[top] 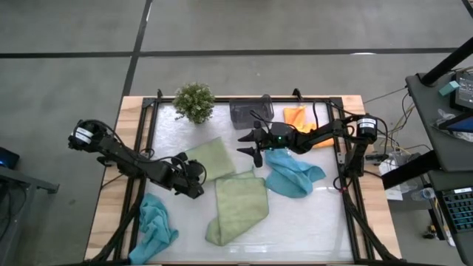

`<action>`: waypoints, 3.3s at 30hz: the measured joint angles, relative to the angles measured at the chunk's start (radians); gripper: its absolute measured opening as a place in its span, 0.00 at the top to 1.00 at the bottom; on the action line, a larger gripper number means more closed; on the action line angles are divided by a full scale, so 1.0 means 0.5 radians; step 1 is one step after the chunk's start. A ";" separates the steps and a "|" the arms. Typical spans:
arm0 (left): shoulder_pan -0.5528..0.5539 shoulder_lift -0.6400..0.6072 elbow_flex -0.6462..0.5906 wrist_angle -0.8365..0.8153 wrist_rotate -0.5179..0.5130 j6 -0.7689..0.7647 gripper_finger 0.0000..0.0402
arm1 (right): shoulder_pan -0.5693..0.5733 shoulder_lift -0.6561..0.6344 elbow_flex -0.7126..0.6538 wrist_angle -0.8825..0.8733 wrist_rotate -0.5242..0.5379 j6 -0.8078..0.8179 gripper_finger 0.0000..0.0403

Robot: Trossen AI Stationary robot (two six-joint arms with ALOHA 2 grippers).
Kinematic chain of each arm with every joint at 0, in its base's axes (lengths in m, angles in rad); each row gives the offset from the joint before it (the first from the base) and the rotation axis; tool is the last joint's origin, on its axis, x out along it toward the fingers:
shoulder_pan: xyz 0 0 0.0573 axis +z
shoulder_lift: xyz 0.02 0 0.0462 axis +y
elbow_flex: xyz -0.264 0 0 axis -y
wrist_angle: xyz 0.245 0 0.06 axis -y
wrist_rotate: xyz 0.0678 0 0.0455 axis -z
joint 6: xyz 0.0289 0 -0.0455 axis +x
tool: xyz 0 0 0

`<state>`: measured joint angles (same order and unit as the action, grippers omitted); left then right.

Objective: Fold microfiber towels
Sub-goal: Fold the left green towel

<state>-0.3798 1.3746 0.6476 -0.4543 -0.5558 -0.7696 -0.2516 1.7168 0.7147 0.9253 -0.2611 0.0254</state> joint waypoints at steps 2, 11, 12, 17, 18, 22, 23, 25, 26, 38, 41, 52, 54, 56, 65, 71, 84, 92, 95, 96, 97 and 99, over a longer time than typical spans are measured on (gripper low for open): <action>0.000 0.000 0.000 0.000 0.000 0.000 1.00 | 0.000 0.000 0.000 0.000 0.000 -0.003 0.52; 0.000 0.000 0.000 0.000 -0.003 0.000 1.00 | 0.000 0.000 0.000 0.000 0.000 -0.005 0.52; 0.000 0.000 0.000 0.001 -0.003 0.000 1.00 | 0.000 0.000 0.000 0.000 0.000 -0.005 0.52; 0.000 0.001 0.000 0.001 -0.005 0.000 1.00 | 0.000 0.000 0.000 -0.001 0.000 -0.004 0.52; 0.000 0.001 -0.001 0.001 -0.005 0.000 1.00 | 0.000 0.000 0.000 -0.006 0.000 0.006 0.52; 0.000 0.001 -0.001 -0.010 -0.004 0.000 1.00 | 0.000 -0.001 0.032 -0.067 0.001 0.126 0.52; 0.000 0.000 -0.001 -0.016 -0.004 0.000 1.00 | 0.000 -0.001 0.068 -0.124 0.001 0.172 0.52; 0.000 -0.002 -0.001 -0.016 0.012 0.000 1.00 | 0.000 -0.001 0.166 -0.301 0.001 0.278 0.52; 0.000 -0.005 -0.001 -0.017 0.023 0.000 1.00 | 0.000 -0.001 0.225 -0.424 0.001 0.323 0.52; -0.037 -0.031 -0.001 -0.122 0.161 -0.008 1.00 | 0.010 0.057 0.894 -1.776 0.000 0.427 0.52; -0.043 -0.036 -0.001 -0.131 0.161 -0.005 1.00 | 0.010 0.091 0.948 -1.783 -0.004 0.508 0.52; -0.073 -0.060 -0.001 -0.249 0.206 -0.004 1.00 | 0.004 0.210 0.995 -1.782 -0.002 0.748 0.52; -0.076 -0.075 -0.001 -0.300 0.214 -0.002 1.00 | 0.004 0.237 1.011 -1.782 -0.002 0.762 0.52; -0.078 -0.099 -0.001 -0.348 0.213 -0.002 1.00 | 0.004 0.271 1.032 -1.784 -0.002 0.772 0.52; -0.079 -0.120 -0.043 -0.346 0.148 -0.038 1.00 | 0.004 0.475 1.201 -1.791 -0.001 0.822 0.52; -0.079 -0.091 -0.142 -0.149 0.133 -0.068 1.00 | 0.004 0.639 1.321 -1.877 -0.002 0.826 0.52; -0.079 -0.092 -0.336 0.232 0.110 -0.075 1.00 | 0.025 0.726 1.365 -1.862 -0.017 0.806 0.52; -0.079 -0.092 -0.336 0.234 0.110 -0.074 1.00 | 0.064 0.732 1.402 -1.831 -0.027 0.766 0.56; -0.079 -0.092 -0.335 0.234 0.111 -0.074 1.00 | 0.070 0.732 1.402 -1.827 -0.026 0.767 0.61; -0.079 -0.092 -0.335 0.234 0.111 -0.074 1.00 | 0.071 0.732 1.402 -1.826 -0.025 0.767 0.63; -0.079 -0.092 -0.335 0.234 0.111 -0.074 1.00 | 0.071 0.732 1.400 -1.823 -0.025 0.766 0.65; -0.079 -0.092 -0.335 0.234 0.111 -0.074 1.00 | 0.072 0.732 1.398 -1.805 -0.026 0.766 0.69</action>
<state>-0.4194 1.3289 0.4801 -0.3374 -0.5003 -0.8066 -0.2157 2.0827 1.4137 0.0229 -0.2741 0.4084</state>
